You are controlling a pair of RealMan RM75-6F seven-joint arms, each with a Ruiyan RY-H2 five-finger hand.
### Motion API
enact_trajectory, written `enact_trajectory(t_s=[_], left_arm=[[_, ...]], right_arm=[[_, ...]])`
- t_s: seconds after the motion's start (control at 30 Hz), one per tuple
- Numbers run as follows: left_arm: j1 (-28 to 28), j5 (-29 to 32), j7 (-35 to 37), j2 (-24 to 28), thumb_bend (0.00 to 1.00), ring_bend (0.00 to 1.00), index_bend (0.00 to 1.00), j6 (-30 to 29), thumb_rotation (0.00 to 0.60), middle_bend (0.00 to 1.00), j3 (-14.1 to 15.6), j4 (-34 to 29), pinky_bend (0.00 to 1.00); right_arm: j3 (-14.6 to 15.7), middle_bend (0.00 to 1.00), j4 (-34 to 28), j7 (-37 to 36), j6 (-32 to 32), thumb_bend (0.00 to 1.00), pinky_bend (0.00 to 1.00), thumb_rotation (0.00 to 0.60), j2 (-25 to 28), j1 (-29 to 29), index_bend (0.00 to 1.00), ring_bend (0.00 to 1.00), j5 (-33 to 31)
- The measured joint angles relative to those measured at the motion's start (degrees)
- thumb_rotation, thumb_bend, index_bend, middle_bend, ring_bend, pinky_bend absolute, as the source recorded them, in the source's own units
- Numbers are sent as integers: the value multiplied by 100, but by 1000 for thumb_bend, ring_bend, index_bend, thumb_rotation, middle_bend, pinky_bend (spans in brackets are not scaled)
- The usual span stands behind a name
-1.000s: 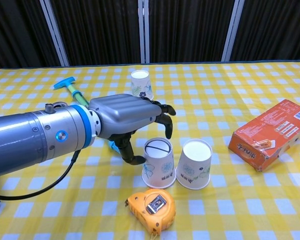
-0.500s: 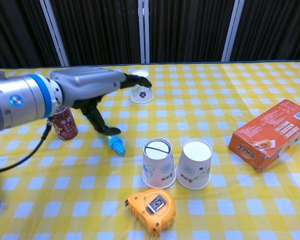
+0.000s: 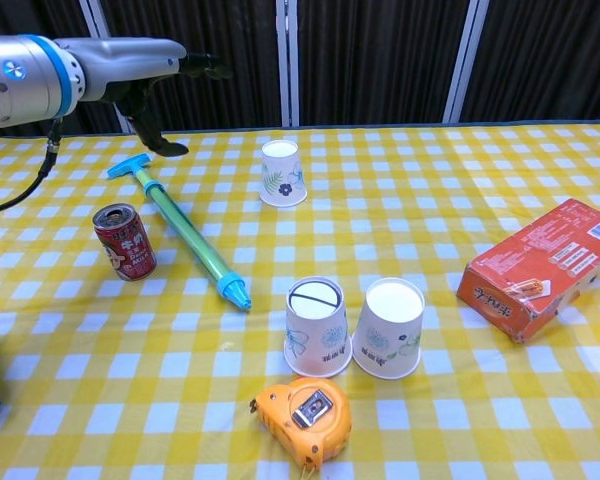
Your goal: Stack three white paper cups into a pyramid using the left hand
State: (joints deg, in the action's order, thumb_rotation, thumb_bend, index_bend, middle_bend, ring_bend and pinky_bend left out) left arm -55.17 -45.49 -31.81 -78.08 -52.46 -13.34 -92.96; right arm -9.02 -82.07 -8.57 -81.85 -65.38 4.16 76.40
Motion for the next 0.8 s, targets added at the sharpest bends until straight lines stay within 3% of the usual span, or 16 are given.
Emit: enact_trajectory(t_s=[0.37,0.63,0.8], left_arm=[[-1047,1193,-272,-751,441,0,0,1017,600,0,-164,1928,0],[-1793,2039,-600,-1587,439,0,2,1674,600,0,-39,3454,0],[-2213,2537,-841,-2113,439,0,78,2003,600,0,84,4309,0]], right_arm=[[-112,0,224,-160,237,93,121,600,-23,36,238,0,-284],[-138,0,232,-338,208,93,121,600,30,-9,239,0,-288],[-146,0,225,-429,193,93,121,600,73,-39,241,0,-279]])
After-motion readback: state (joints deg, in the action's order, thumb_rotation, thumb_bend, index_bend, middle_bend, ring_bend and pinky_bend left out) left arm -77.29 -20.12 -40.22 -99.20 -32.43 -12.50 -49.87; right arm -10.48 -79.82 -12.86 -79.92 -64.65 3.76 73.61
